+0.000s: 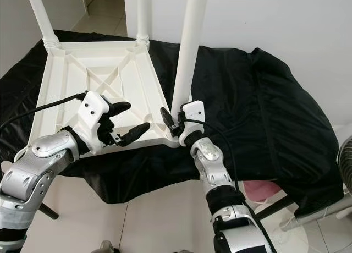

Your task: Building children table

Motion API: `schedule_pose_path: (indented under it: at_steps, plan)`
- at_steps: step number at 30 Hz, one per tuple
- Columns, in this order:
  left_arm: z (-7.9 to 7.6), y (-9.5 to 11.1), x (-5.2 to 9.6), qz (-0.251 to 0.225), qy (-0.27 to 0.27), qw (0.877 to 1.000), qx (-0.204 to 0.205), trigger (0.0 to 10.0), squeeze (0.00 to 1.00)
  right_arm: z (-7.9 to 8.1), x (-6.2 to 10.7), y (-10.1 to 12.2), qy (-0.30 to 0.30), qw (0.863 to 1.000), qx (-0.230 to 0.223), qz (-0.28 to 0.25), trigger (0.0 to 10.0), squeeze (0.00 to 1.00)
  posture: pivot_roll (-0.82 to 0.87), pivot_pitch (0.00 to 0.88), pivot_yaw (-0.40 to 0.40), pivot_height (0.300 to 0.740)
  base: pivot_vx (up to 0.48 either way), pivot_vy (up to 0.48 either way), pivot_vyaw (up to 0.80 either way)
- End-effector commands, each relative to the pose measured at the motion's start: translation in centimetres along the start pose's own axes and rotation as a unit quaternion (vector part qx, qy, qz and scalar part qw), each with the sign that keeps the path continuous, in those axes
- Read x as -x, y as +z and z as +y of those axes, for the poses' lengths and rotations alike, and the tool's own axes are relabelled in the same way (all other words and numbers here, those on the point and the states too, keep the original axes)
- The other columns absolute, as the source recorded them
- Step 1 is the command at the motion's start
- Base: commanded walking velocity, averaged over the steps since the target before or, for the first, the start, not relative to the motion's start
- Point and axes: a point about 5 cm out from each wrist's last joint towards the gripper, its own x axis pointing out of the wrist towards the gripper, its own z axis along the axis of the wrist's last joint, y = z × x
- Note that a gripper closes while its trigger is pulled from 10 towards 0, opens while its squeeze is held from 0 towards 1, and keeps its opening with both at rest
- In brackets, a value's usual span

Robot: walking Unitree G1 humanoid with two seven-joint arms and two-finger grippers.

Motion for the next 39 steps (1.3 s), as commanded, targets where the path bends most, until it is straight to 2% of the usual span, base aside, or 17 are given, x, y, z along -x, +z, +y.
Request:
schedule_pose_path:
  at_steps: [1, 7, 8, 9, 12, 15, 17, 24, 27, 29, 33, 34, 39]
  plan:
    - [0.3, 0.3, 0.2, 0.000, -0.002, 1.000, -0.015, 10.0, 0.00, -0.8, 1.8, -3.5, -0.044, 0.995, -0.023, 0.088, 10.0, 0.00, 0.09, 0.088, -0.058, 0.740, 0.000, 0.000, 0.00]
    - [0.5, 0.3, 0.3, 0.001, 0.002, 1.000, -0.017, 10.0, 0.00, 0.1, 1.6, -3.3, -0.104, 0.991, -0.052, 0.069, 10.0, 0.00, 0.09, 0.088, -0.060, 0.740, 0.000, 0.000, 0.00]
    - [0.5, 0.3, 0.3, 0.001, 0.003, 1.000, -0.017, 10.0, 0.00, 0.3, 1.4, -3.1, -0.129, 0.988, -0.060, 0.065, 10.0, 0.00, 0.09, 0.088, -0.060, 0.740, 0.000, 0.000, 0.00]
    - [0.5, 0.3, 0.3, 0.001, 0.003, 1.000, -0.017, 10.0, 0.00, 0.3, 1.4, -3.1, -0.129, 0.988, -0.060, 0.065, 10.0, 0.00, 0.09, 0.088, -0.060, 0.740, 0.000, 0.000, 0.00]
    - [0.6, 0.4, 0.2, 0.000, 0.004, 1.000, -0.018, 10.0, 0.00, 1.2, 0.5, -2.2, -0.193, 0.978, -0.053, 0.051, 10.0, 0.00, 0.08, 0.084, -0.059, 0.740, 0.000, 0.000, 0.00]
    - [0.6, 0.4, 0.1, -0.001, 0.003, 1.000, -0.019, 10.0, 0.00, 2.1, 0.0, -1.9, -0.193, 0.978, -0.059, 0.047, 10.0, 0.00, 0.08, 0.082, -0.060, 0.740, 0.000, 0.000, 0.00]
    - [0.7, 0.4, 0.0, -0.002, 0.002, 1.000, -0.019, 10.0, 0.00, 2.9, -0.5, -1.3, -0.173, 0.984, -0.034, 0.036, 10.0, 0.00, 0.08, 0.079, -0.060, 0.740, 0.000, 0.000, 0.00]
    - [0.7, 0.4, -0.1, -0.003, 0.003, 1.000, -0.020, 10.0, 0.00, 3.2, -0.6, -0.5, -0.158, 0.987, -0.006, 0.015, 10.0, 0.00, 0.07, 0.077, -0.063, 0.740, 0.000, 0.000, 0.00]
    - [1.4, 0.6, 0.0, -0.002, 0.009, 1.000, -0.030, 10.0, 0.00, 2.6, -0.5, 1.4, -0.146, 0.988, 0.020, -0.038, 10.0, 0.00, 0.07, 0.074, -0.066, 0.740, 0.000, 0.000, 0.00]
    - [1.4, 0.6, 0.0, -0.002, 0.009, 1.000, -0.030, 10.0, 0.00, 2.6, -0.5, 1.4, -0.146, 0.988, 0.020, -0.038, 10.0, 0.00, 0.07, 0.074, -0.066, 0.740, 0.000, 0.000, 0.00]
    - [2.7, 1.5, -0.4, -0.023, 0.033, 0.999, -0.032, 10.0, 0.00, 1.6, -0.3, 3.8, -0.119, 0.988, 0.051, -0.079, 10.0, 0.00, 0.07, 0.069, -0.069, 0.740, 0.000, 0.000, 0.00]
    - [2.7, 1.5, -0.4, -0.023, 0.033, 0.999, -0.032, 10.0, 0.00, 1.6, -0.3, 3.8, -0.119, 0.988, 0.051, -0.079, 10.0, 0.00, 0.07, 0.069, -0.069, 0.740, 0.000, 0.000, 0.00]
    - [3.1, 3.0, -1.7, -0.062, 0.038, 0.997, -0.014, 10.0, 0.00, 0.3, 0.4, 5.5, -0.103, 0.988, 0.069, -0.096, 10.0, 0.00, 0.06, 0.065, -0.067, 0.740, 0.000, 0.000, 0.00]
